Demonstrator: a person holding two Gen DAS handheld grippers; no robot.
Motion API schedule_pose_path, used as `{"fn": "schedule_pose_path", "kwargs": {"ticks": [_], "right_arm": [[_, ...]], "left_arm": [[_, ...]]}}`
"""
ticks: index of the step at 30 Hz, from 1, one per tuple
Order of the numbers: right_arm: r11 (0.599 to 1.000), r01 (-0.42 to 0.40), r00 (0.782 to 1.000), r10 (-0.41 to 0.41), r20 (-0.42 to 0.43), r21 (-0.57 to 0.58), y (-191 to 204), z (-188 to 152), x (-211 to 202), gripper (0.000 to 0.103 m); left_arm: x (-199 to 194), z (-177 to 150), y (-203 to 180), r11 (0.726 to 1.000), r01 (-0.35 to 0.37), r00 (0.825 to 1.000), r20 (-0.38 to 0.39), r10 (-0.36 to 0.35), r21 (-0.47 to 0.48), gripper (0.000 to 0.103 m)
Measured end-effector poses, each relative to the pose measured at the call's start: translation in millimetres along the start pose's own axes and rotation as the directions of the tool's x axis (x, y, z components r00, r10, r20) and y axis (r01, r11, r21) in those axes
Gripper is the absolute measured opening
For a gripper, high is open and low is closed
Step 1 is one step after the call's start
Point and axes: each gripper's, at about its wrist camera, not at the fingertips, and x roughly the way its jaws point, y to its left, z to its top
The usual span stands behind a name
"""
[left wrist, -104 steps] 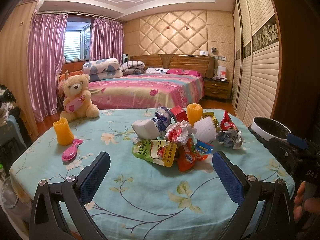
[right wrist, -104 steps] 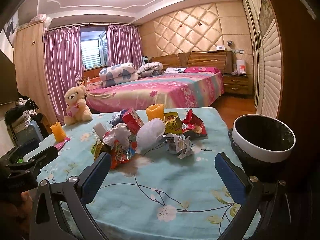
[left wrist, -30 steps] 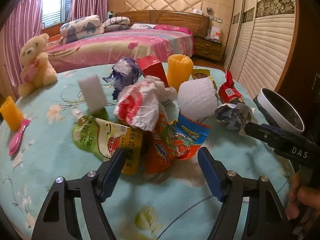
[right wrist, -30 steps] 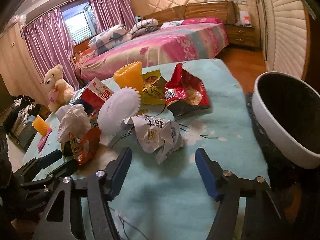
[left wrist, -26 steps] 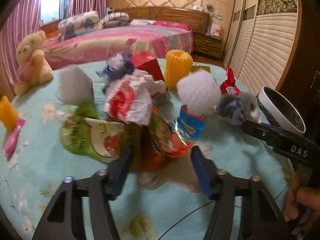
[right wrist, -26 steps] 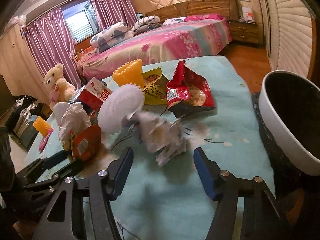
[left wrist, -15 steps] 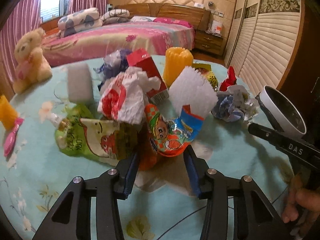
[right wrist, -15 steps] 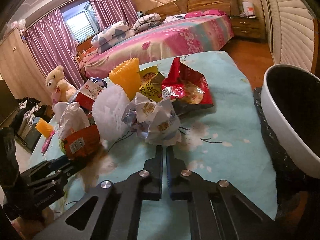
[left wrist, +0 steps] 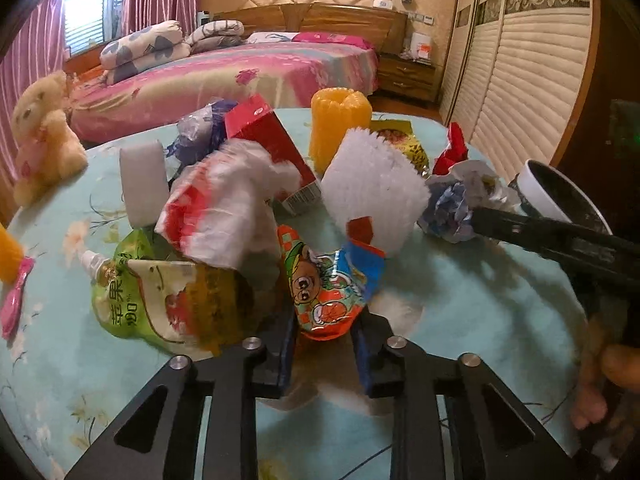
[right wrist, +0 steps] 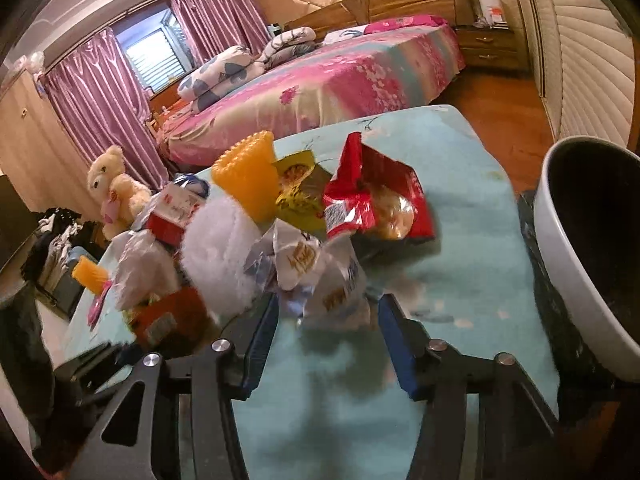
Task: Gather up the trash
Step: 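Grasp the cartoon snack wrapper with the left tool while the right tool grasps crumpled white paper, then carry both held items over the white trash bin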
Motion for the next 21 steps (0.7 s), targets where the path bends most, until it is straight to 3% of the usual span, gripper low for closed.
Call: {"fn": "schedule_pose_path", "kwargs": {"ticks": [2,11,21], "right_arm": [[1.0,0.006,1.0,-0.006,-0.004,-0.001,-0.5,0.8,2.6,0.02],[1.0,0.007,0.998,-0.008,0.062,0.029,-13.9,-19.9,-40.9,0.017],[0.992,0.086,0.988,-0.097,0.12,0.091,-54.7,-25.9,-94.2,0.017]], "left_arm": [[-7.1,-1.6,3.3,1.0,0.015,1.0,0.016,-0.015,0.005,0.02],[-36.1,-6.6,-5.7,0.99,0.133,0.987,0.078,-0.137,0.047,0.019],[-33.4,3.5,-43.9,0.97,0.204,0.976,0.047,-0.211,0.129,0.019]]}}
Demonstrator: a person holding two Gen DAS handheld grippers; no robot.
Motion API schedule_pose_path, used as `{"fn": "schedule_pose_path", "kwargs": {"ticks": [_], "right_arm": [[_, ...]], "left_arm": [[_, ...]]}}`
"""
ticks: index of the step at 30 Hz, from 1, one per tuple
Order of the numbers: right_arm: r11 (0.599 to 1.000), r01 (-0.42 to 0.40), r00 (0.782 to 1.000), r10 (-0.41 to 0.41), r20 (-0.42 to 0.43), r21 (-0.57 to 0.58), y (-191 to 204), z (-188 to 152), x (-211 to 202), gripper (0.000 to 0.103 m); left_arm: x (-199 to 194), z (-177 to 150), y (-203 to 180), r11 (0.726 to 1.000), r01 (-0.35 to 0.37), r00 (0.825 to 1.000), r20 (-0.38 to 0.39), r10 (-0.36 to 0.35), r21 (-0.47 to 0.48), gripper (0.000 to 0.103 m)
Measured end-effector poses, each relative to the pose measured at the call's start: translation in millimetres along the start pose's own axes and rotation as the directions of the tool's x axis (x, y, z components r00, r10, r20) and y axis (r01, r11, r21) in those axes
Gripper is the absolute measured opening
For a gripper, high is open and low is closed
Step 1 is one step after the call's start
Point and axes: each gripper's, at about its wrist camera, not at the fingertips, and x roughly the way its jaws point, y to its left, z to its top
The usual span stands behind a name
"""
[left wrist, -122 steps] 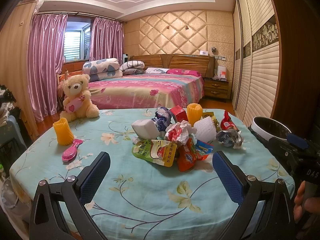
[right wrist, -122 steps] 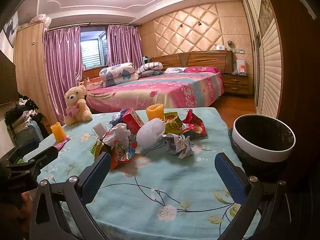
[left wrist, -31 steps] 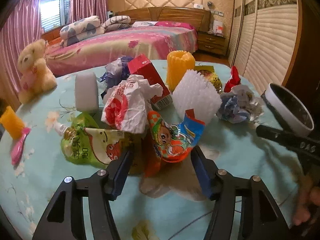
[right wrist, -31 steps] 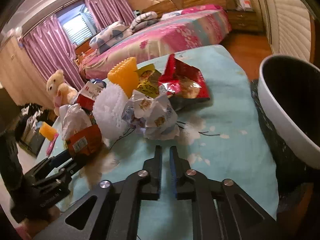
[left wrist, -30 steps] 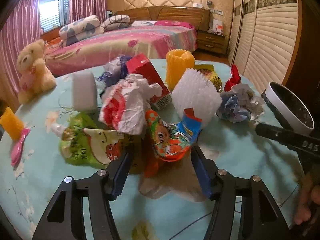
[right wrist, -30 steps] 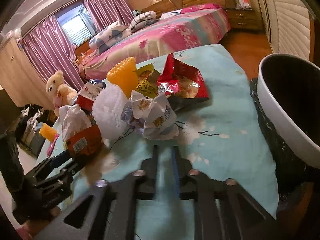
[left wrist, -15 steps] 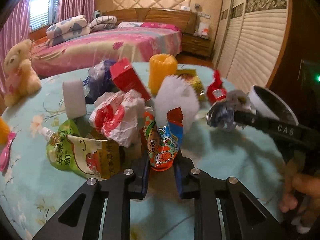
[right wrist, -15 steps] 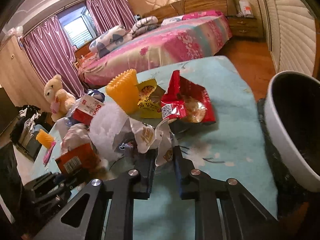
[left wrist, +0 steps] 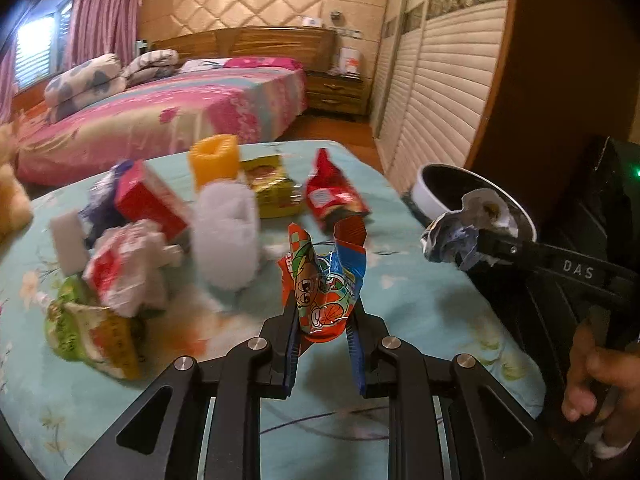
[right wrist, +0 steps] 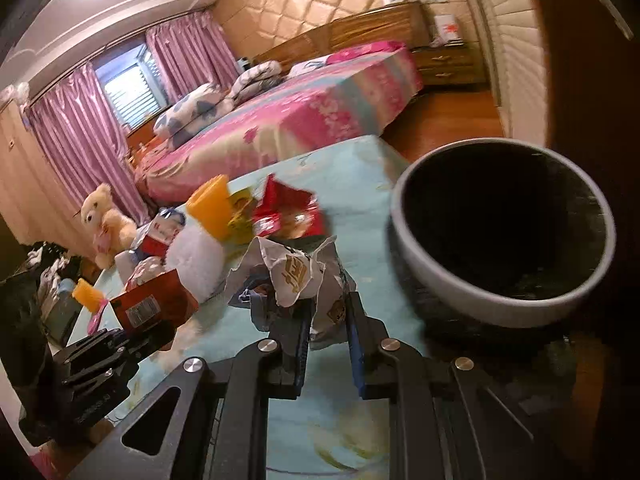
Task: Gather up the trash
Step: 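Carry both held items over the white trash bin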
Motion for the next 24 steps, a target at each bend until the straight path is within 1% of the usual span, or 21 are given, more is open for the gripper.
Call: {"fn": "schedule_pose_path", "kwargs": {"ticks": [7,12,19,24], "right_arm": [[0.998,0.053,0.998,-0.054,0.034,0.043,-34.2,5.3,-22.9,0.017],[0.992,0.092,0.994,-0.097,0.051,0.082,-55.5,10.6,-31.4,0.017],[0.983,0.132,0.989,-0.138,0.043,0.125,-80.1,17.4,-30.1,0.017],[0.98,0.154,0.987,-0.159,0.036,0.13,-88.5,23.3,-27.2,0.017]], "left_arm": [[23.1,20.8,-28.1,0.997,0.039,0.999,-0.014,-0.038,0.06,0.019],[35.3,30.2,-46.2,0.992,0.061,0.998,-0.013,-0.06,0.107,0.02],[51.6,44.4,-60.4,0.985,0.085,0.996,-0.024,-0.082,0.148,0.02],[58.5,55.0,-73.3,0.981,0.1,0.995,-0.027,-0.097,0.169,0.02]]}}
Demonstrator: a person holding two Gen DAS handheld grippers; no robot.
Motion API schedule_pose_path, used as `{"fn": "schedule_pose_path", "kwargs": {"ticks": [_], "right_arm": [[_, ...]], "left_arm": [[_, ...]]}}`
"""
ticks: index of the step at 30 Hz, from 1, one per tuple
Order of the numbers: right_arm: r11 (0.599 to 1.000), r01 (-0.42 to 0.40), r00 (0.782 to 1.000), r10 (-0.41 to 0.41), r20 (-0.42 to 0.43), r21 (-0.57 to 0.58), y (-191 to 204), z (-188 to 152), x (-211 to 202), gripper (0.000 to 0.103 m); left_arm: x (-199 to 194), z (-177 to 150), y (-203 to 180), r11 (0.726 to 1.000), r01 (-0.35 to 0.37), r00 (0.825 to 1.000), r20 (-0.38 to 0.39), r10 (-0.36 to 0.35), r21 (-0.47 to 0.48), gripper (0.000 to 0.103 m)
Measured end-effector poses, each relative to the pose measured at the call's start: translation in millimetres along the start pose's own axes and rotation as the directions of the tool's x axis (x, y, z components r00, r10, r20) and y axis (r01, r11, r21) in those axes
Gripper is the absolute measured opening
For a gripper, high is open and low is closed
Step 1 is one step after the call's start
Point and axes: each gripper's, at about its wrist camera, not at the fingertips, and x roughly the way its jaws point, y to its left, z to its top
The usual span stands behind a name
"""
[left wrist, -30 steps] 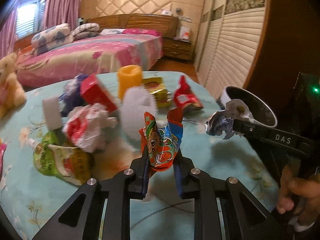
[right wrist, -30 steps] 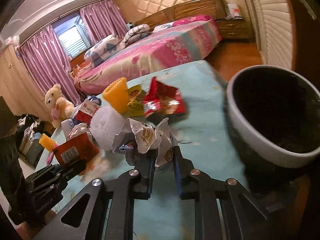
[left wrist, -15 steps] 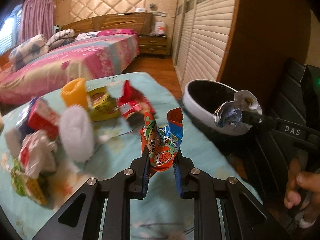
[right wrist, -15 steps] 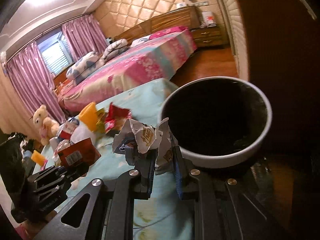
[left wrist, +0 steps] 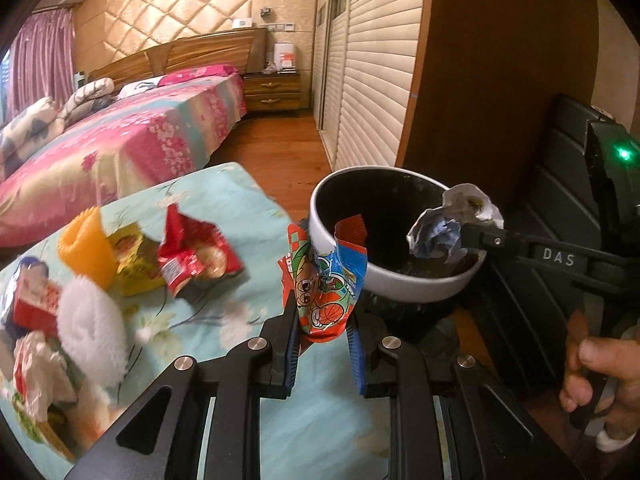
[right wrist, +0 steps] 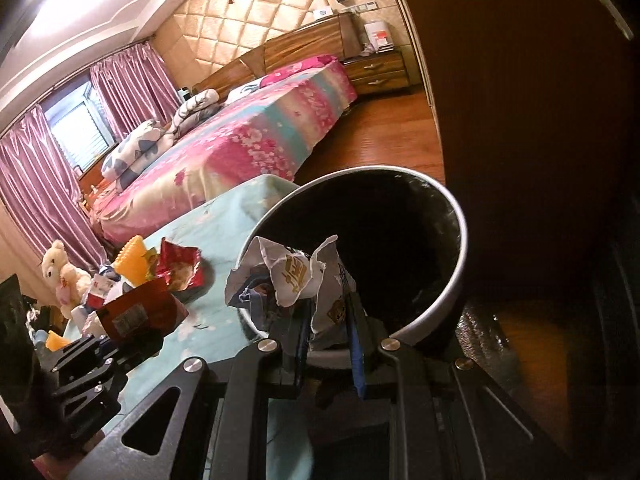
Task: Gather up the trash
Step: 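Carry both held items over the white trash bin, then open the left tool over the bin while the right tool opens too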
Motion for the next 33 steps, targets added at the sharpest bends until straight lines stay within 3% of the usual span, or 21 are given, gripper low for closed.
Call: {"fn": "schedule_pose_path", "kwargs": {"ticks": [25,31,33], "right_arm": [[0.997,0.075,0.995,-0.074,-0.069,0.007,-34.9,31.7,27.4,0.018],[0.995,0.095,0.991,-0.095,-0.099,0.003,-38.1,38.1,34.6,0.021],[0.995,0.099,0.99,-0.098,-0.099,0.007,-39.4,38.0,33.3,0.022]], "left_arm": [[79.1,52.9,-31.1,0.998,0.037,0.998,-0.061,-0.034,0.052,0.021],[91.0,56.9,-32.6,0.998,0.044,0.996,-0.085,-0.04,0.046,0.027],[90.9,56.5,-30.5,0.998,0.042,0.996,-0.084,-0.038,0.041,0.037]]}}
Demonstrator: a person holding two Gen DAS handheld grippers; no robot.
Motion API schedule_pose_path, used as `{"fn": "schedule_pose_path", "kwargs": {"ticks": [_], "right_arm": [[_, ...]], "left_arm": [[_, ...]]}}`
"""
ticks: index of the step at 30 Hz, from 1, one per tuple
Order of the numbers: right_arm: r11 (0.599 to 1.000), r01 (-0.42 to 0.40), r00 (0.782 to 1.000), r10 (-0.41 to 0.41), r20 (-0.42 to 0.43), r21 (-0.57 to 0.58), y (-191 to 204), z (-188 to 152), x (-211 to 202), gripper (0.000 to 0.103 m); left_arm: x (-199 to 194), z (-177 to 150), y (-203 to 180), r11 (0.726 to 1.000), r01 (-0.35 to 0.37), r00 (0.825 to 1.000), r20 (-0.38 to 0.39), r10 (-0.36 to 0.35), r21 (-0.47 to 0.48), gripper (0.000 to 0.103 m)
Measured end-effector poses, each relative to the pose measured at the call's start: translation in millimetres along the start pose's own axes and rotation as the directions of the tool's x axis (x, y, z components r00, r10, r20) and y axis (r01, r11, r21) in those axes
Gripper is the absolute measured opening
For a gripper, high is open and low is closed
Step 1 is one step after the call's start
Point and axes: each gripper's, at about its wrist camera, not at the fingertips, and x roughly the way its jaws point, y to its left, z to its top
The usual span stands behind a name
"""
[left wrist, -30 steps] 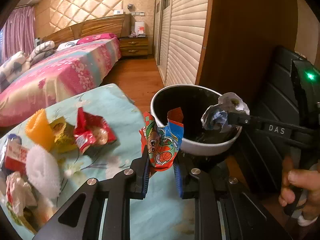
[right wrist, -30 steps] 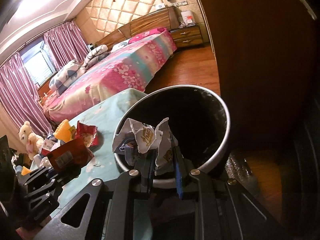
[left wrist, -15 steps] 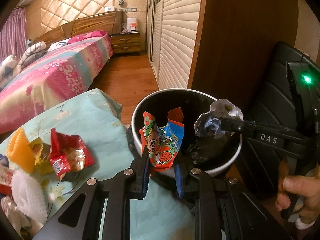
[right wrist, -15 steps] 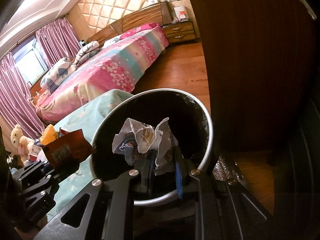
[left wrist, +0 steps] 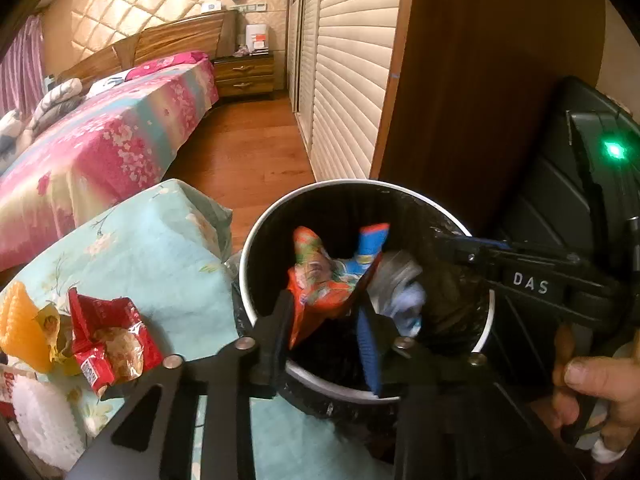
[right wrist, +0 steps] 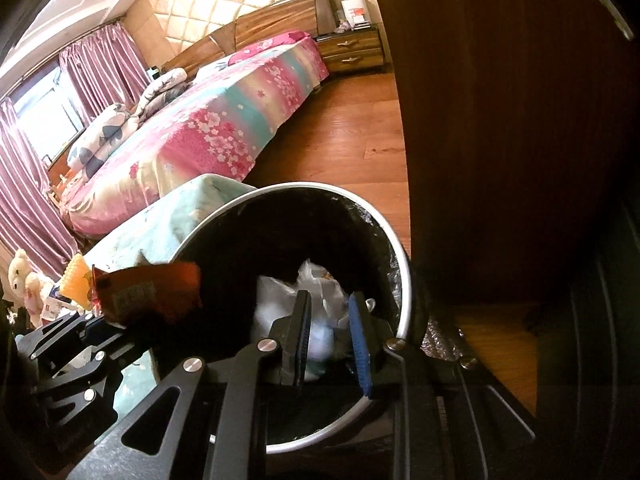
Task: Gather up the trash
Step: 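Open the left tool over the bin while the right tool opens too, then move both open tools back over the trash pile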
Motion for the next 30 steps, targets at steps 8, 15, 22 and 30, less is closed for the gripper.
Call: {"fn": "schedule_pose_path", "kwargs": {"ticks": [8,15,22,30], "right_arm": [[0.999,-0.034,0.999,0.033,0.029,0.033,-1.5,-5.7,-8.7,0.04],[0.994,-0.108,0.991,0.105,0.082,0.033,17.1,-22.6,-25.6,0.071],[0.987,-0.161,0.981,0.161,0.111,-0.008,53.5,-41.5,-36.0,0.078],[0.978,-0.202,0.975,0.206,0.088,-0.051,85.8,-59.8,-37.8,0.079]], "left_arm": [[-18.8,-18.2,10.0,0.999,-0.005,1.0,0.028,0.006,-0.051,0.049],[-47.2,-52.9,23.5,0.996,-0.027,0.999,0.03,0.03,-0.087,0.053],[-82.2,-81.7,38.3,0.987,-0.074,0.996,0.047,0.081,-0.144,0.055],[-112.6,-105.1,51.3,0.97,-0.13,0.987,0.062,0.146,-0.203,0.057]]}}
